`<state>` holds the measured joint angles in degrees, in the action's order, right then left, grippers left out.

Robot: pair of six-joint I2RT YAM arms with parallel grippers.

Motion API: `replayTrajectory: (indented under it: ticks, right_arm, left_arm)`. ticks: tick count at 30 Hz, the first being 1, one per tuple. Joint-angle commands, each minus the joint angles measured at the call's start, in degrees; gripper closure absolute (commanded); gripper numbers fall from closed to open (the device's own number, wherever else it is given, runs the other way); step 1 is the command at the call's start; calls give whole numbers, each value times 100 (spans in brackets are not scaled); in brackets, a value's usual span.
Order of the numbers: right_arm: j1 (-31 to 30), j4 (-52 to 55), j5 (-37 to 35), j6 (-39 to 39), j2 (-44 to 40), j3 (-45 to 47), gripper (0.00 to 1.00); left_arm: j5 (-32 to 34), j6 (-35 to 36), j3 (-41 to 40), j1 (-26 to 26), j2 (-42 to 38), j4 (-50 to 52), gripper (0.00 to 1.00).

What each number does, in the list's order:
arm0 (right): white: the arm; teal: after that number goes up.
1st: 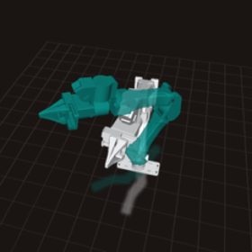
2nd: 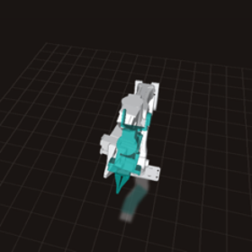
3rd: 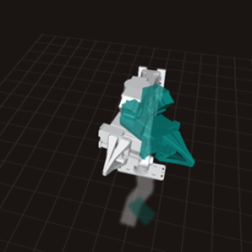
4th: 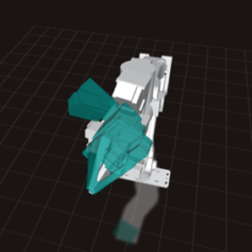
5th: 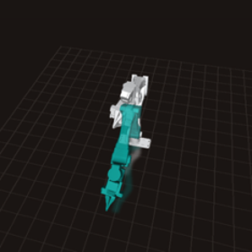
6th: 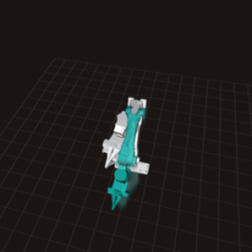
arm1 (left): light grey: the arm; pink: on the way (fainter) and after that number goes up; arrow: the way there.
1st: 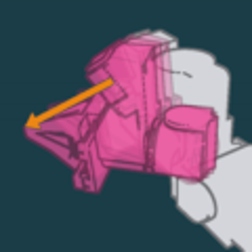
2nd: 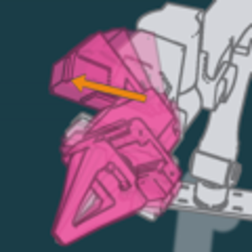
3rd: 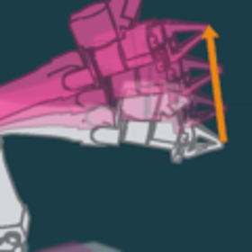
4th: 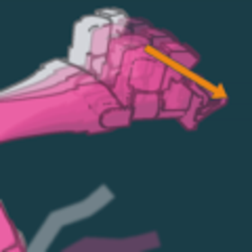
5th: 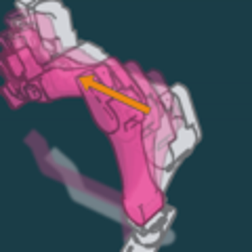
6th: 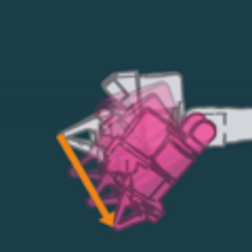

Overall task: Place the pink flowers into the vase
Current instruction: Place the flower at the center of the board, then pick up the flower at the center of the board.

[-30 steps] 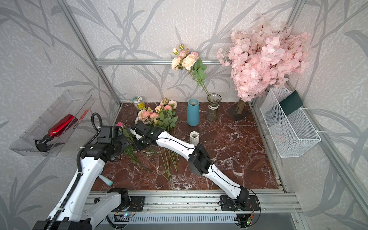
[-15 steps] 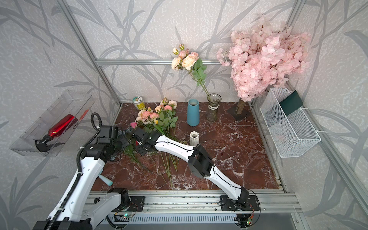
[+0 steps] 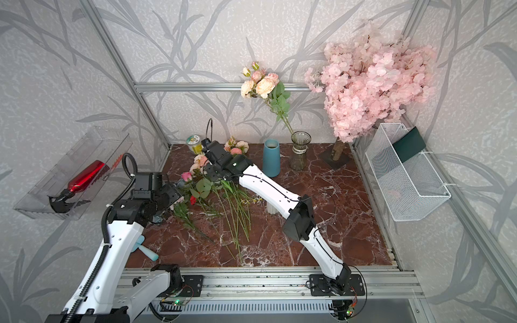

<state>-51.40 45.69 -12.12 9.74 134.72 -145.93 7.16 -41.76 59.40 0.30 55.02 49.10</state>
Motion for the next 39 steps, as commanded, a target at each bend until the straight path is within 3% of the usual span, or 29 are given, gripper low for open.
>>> replayTrajectory:
  ticks: [1,6,16,24,39]
  right_arm:
    - [320,661,-12,53,471,-544,73]
    - [599,856,558,96,1004,-1220,72]
    - [652,783,745,149,1318,-1063,71]
    - [592,810,333,204,1368,-850,75]
    - [429,1000,-93,377,1689,-894,73]
  left_arm:
    - [39,98,147,-30,-20,165,30]
    - [-83,54,18,-30,69,31,30]
    - [-40,45,-106,-30,103,-57,30]
    - [-74,10,-156,-30,130,-211,30]
    - [-87,44,-174,-30,127,-208,30]
